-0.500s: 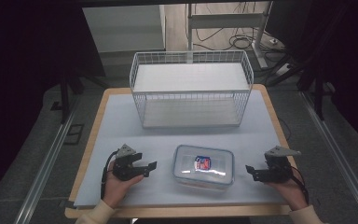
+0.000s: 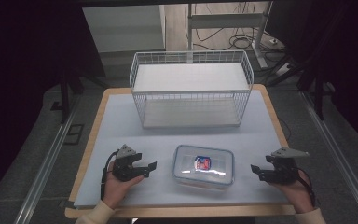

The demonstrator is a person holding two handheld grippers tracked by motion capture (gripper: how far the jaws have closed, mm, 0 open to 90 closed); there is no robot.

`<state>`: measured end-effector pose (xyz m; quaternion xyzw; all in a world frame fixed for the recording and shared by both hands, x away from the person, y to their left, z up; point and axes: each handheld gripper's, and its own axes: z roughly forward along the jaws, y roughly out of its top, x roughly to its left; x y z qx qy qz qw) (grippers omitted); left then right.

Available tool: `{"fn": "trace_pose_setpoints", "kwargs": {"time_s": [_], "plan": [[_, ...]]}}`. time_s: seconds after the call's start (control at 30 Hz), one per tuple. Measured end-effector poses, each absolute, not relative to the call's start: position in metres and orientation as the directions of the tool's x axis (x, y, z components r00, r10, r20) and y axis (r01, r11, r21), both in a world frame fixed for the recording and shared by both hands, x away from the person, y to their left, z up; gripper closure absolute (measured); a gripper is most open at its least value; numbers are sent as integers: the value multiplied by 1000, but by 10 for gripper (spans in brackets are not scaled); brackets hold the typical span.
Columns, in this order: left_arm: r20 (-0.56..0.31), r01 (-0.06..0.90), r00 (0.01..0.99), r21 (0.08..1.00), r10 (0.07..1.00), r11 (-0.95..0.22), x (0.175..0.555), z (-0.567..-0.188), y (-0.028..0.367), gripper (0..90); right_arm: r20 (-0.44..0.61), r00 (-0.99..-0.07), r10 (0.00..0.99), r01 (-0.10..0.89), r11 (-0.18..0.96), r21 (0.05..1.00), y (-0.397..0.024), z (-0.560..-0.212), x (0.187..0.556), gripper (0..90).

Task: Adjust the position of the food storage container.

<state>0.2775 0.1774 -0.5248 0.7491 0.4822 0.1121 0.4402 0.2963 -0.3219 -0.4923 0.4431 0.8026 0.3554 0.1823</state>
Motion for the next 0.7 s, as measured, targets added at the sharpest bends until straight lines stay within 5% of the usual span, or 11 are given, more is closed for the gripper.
{"fn": "trace_pose_setpoints", "kwargs": {"time_s": [0.4, 0.7], "plan": [[-250, 626, 495, 766, 832, -143, 272, -525, 184, 222, 62, -661, 748, 553, 429, 714, -316, -486, 297, 847], [-250, 628, 494, 765, 833, -143, 272, -526, 184, 223, 64, -721, 690, 528, 487, 696, -305, -485, 293, 897]]}}
